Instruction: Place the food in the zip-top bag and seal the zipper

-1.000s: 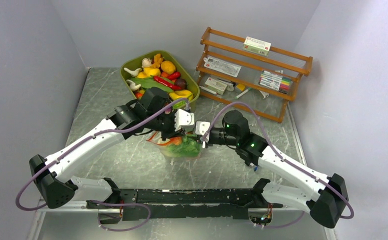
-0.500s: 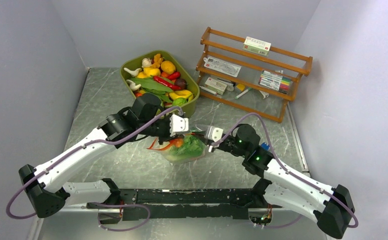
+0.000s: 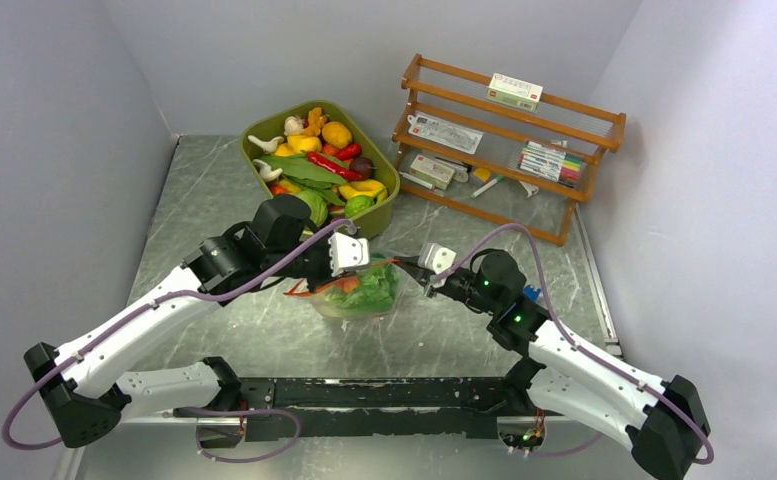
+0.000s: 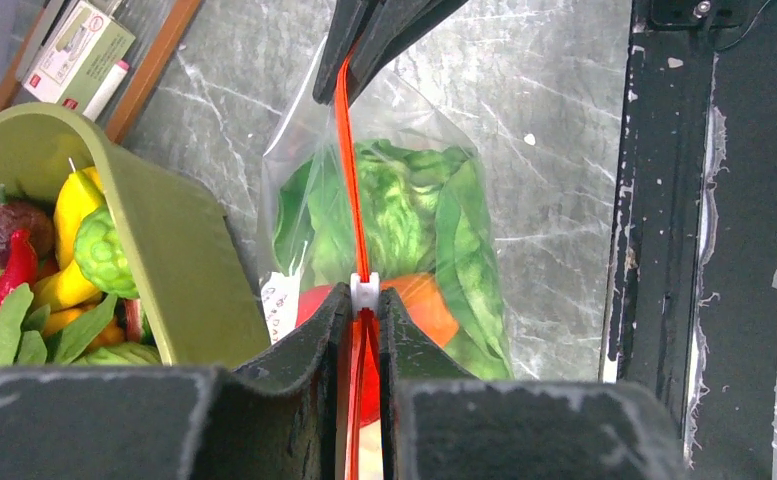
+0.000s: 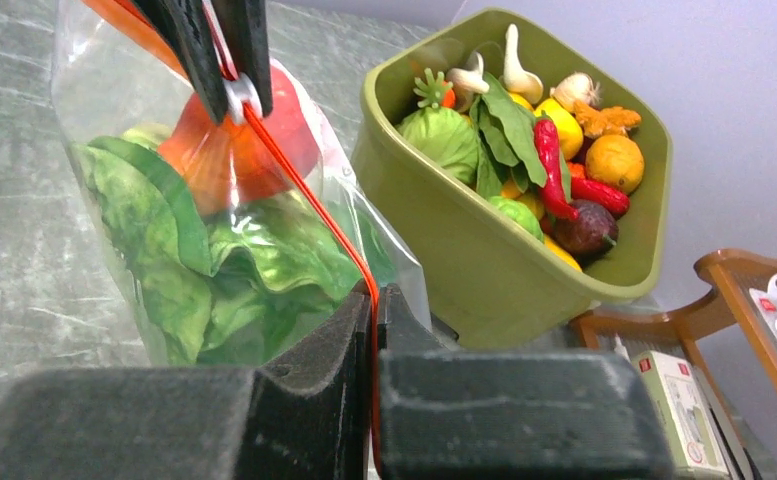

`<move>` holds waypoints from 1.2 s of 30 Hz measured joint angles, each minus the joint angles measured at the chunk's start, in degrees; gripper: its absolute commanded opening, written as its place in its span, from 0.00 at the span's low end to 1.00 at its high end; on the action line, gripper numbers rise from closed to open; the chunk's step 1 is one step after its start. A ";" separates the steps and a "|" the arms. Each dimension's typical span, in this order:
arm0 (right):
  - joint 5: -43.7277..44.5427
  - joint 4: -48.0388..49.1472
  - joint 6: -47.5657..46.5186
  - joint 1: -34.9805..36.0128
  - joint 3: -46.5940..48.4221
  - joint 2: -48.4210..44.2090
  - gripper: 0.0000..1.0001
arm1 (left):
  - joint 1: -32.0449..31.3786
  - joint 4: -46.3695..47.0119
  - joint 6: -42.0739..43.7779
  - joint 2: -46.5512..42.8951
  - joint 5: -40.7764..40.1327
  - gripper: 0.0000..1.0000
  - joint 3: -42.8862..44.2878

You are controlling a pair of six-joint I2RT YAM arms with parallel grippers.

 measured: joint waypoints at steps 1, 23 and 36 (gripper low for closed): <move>0.00 0.39 0.22 -0.33 -0.44 -0.02 0.00 | 0.07 -0.15 -0.04 -0.09 -0.28 0.07 -0.04; 0.92 3.02 3.48 -6.38 -3.34 -0.11 0.00 | 2.60 -6.47 -1.29 -5.92 -4.83 0.07 -2.51; 4.39 -0.26 4.79 -10.45 -3.37 -4.28 0.00 | 2.73 -9.09 -1.49 -9.07 -5.77 0.07 -2.99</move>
